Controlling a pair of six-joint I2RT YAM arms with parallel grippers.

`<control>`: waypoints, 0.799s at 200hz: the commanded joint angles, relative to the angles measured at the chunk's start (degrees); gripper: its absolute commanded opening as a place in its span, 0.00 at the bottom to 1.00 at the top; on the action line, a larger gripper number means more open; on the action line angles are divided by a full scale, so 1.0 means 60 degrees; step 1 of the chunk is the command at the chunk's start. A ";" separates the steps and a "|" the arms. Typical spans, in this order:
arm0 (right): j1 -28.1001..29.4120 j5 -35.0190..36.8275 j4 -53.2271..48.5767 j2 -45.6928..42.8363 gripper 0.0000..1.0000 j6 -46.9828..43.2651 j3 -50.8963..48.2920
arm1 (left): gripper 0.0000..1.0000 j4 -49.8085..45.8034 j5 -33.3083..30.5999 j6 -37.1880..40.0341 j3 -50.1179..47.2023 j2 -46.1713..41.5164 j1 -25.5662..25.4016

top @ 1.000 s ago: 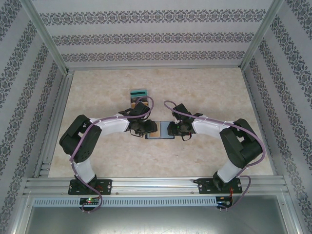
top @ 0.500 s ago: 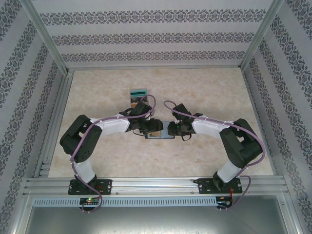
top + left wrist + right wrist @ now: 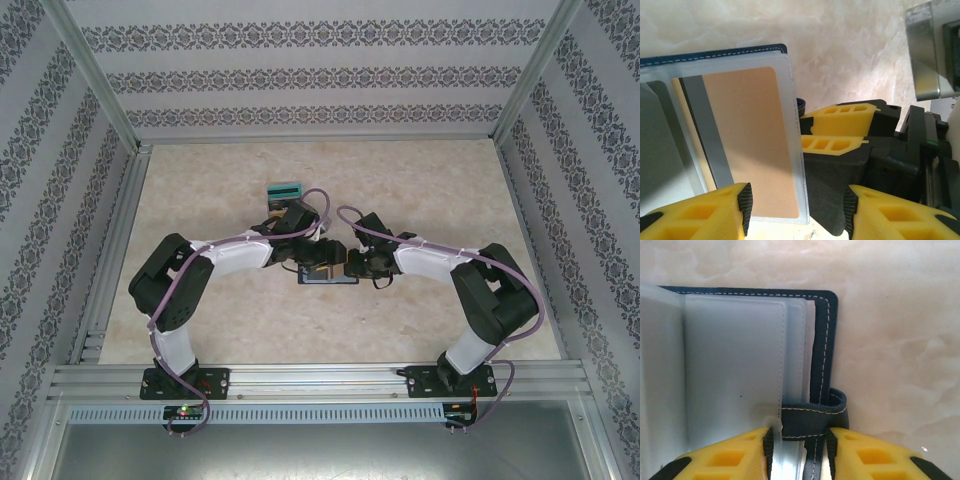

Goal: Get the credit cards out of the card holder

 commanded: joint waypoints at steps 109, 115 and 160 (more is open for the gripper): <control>-0.0240 0.0366 -0.0503 -0.1121 0.28 0.0174 0.0010 | 0.37 -0.0445 -0.1215 -0.0236 -0.0530 0.0042 0.0269; -0.0205 0.0384 -0.0508 -0.1088 0.27 0.0174 0.0043 | 0.36 -0.0488 -0.1257 -0.0237 -0.0537 0.0056 0.0256; -0.0139 0.0060 -0.0474 -0.0556 0.18 0.0101 0.0212 | 0.36 -0.0611 -0.1315 -0.0222 -0.0565 0.0087 0.0267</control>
